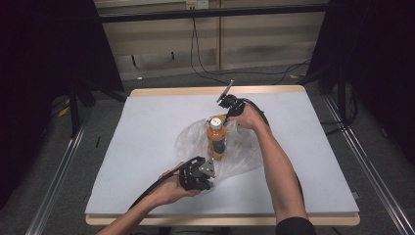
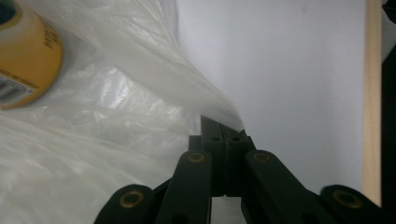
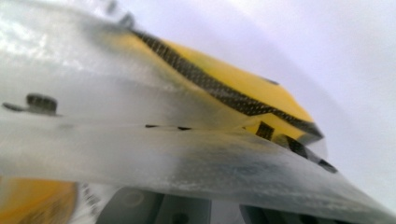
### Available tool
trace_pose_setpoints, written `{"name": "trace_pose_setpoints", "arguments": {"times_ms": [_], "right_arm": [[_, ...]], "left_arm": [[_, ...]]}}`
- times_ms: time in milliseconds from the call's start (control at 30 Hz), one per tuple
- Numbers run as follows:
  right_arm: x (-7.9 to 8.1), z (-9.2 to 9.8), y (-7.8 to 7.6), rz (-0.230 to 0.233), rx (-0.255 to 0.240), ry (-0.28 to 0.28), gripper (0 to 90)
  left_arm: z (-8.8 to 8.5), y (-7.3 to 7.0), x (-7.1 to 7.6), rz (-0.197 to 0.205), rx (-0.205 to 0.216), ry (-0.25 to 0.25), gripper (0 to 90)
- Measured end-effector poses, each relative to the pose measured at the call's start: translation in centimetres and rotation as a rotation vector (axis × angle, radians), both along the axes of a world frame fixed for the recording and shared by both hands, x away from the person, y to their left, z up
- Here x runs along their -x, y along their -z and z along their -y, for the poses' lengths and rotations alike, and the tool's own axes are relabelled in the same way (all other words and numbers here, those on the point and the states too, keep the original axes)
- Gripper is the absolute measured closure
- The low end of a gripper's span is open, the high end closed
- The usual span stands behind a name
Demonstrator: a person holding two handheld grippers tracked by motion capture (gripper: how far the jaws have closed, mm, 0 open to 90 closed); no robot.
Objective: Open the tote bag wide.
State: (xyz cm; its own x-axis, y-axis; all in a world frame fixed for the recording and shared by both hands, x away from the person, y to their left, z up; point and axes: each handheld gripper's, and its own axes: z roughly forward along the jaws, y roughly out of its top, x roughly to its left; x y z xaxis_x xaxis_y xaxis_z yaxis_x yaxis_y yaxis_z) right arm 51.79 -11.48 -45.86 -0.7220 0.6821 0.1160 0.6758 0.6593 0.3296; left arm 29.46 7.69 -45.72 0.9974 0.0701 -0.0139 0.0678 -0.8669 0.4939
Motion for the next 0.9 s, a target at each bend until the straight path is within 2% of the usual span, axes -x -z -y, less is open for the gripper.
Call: {"name": "trace_pose_setpoints", "arguments": {"times_ms": [33,100,133,167,200,233,300,333,367,400,467,500,533,567,600,633,700,733,767,800,833,867,900], "right_arm": [[0.0,0.0,0.0,0.0,0.0,0.0,90.0],[-0.4,0.1,0.0,0.023,0.007,0.045,90.0],[-0.5,0.2,0.1,0.06,0.028,0.058,90.0],[-0.7,0.2,0.1,0.091,0.044,0.082,90.0],[-0.7,0.2,0.1,0.091,0.044,0.082,90.0],[-0.8,0.2,0.1,0.126,0.088,0.104,90.0],[-0.8,0.2,0.1,0.135,0.093,0.123,90.0],[-1.0,0.5,0.3,0.157,0.093,0.152,90.0],[-1.0,0.5,0.3,0.157,0.093,0.152,90.0],[-1.1,0.6,0.3,0.177,0.119,0.169,90.0],[-1.2,0.7,0.3,0.18,0.12,0.166,90.0],[-1.2,0.9,0.3,0.198,0.144,0.181,90.0],[-1.4,1.2,0.3,0.184,0.114,0.196,90.0],[-1.4,1.2,0.3,0.184,0.114,0.196,90.0],[-1.6,1.7,0.3,0.172,0.087,0.21,90.0],[-1.6,2.0,0.4,0.178,0.103,0.23,90.0],[-1.9,2.5,0.4,0.173,0.093,0.227,90.0],[-1.9,2.6,0.4,0.19,0.126,0.231,90.0],[-1.9,2.6,0.4,0.192,0.124,0.235,90.0],[-1.9,2.6,0.4,0.188,0.124,0.228,90.0],[-1.9,2.6,0.3,0.186,0.114,0.216,90.0],[-1.7,2.6,0.2,0.171,0.079,0.195,90.0],[-1.4,2.4,0.1,0.17,0.051,0.173,90.0]], "left_arm": [[0.0,0.0,0.0,0.0,0.0,0.0,90.0],[0.1,0.0,0.2,-0.008,-0.008,0.004,90.0],[0.1,-0.1,0.1,-0.003,-0.026,0.026,90.0],[0.1,-0.1,0.1,-0.011,-0.014,0.022,90.0],[0.1,-0.1,0.1,-0.011,-0.014,0.022,90.0],[0.1,-0.2,0.1,-0.002,-0.031,0.049,90.0],[0.2,-0.1,0.8,-0.009,-0.013,0.033,90.0],[0.2,-0.1,0.8,-0.008,-0.016,0.03,90.0],[0.2,-0.1,0.8,-0.008,-0.016,0.03,90.0],[0.2,-0.2,0.6,-0.022,-0.017,0.032,90.0],[0.1,-0.1,0.2,-0.042,-0.01,0.028,90.0],[0.1,-0.1,0.1,-0.047,-0.008,0.042,90.0],[0.0,-0.1,0.3,-0.061,-0.011,0.028,90.0],[0.0,-0.2,0.3,-0.048,-0.015,0.03,90.0],[-0.1,-0.2,0.6,-0.053,-0.017,0.024,90.0],[-0.1,-0.2,0.6,-0.06,-0.019,0.039,90.0],[-0.2,-0.2,0.8,-0.064,-0.021,0.052,90.0],[-0.2,-0.2,0.9,-0.08,-0.022,0.059,90.0],[-0.2,-0.2,0.8,-0.068,-0.023,0.063,90.0],[-0.2,-0.2,0.8,-0.074,-0.019,0.054,90.0],[-0.2,-0.4,0.6,-0.06,-0.004,0.056,90.0],[-0.2,-0.5,0.4,-0.073,0.016,0.04,90.0],[-0.2,-0.7,0.2,-0.07,0.028,0.047,90.0]]}}
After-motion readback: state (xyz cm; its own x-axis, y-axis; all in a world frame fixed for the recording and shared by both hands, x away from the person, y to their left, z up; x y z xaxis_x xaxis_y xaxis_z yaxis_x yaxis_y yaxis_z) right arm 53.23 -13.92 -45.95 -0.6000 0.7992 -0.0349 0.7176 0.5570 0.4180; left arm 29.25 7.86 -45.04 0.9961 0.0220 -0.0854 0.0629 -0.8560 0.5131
